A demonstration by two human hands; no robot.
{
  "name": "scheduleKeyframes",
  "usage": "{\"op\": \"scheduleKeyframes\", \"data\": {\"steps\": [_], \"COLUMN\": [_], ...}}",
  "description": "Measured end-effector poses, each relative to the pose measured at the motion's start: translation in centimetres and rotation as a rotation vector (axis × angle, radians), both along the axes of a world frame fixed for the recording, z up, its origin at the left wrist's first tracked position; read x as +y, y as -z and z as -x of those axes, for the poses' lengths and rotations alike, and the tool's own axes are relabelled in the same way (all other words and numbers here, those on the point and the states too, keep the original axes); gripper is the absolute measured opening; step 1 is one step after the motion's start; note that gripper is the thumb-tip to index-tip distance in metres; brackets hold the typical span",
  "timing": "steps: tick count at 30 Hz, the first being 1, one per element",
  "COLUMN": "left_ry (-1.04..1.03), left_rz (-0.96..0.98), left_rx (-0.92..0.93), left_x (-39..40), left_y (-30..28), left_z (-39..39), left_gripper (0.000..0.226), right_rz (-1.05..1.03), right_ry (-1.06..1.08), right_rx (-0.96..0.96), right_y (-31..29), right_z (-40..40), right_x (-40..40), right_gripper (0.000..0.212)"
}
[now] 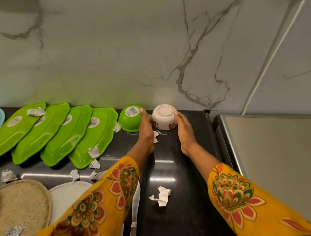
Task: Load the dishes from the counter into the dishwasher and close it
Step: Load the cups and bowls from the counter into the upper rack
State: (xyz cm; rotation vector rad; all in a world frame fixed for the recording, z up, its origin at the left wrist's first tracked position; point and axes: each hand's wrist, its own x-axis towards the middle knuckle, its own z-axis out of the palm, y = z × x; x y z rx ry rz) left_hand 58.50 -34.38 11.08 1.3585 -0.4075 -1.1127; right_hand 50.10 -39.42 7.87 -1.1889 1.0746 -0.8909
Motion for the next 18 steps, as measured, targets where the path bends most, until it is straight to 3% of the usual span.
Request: {"op": "scheduleKeyframes", "data": {"steps": [3,8,12,15,18], "left_ry": [-0.011,-0.009,-0.039,-0.068,-0.126], "left_rz": [-0.015,0.034,0.022,-0.052,-0.085], "left_rx": [-0.016,0.063,-0.044,-0.074,-0.067], "left_x": [-0.8,-1.5,-0.9,-0.8,1.5], "left_y": [-0.1,1.0,3.0,6.4,5.1], "left_z": [0.1,0.1,0.0,0.0,0.7], "left_gripper": [0.059,0.071,0.080,0.103,0.116], "right_rz": [0.036,-0.001,-0.045,-0.069,-0.077], "right_ry": [-0.025,-0.022,0.038,0.099,0.138], "right_rx": [0.055,0.089,0.036,0.013,0.005], "right_y": [0.2,0.4,0.1,-0.1,-0.4], "right_z": [-0.8,-1.2,-0.2,0.8,1.6], "right_x": [-1.1,-1.4,-0.2,1.3,3.2], "right_gripper": [0.039,0.051,0.039,0.034,0.029]}}
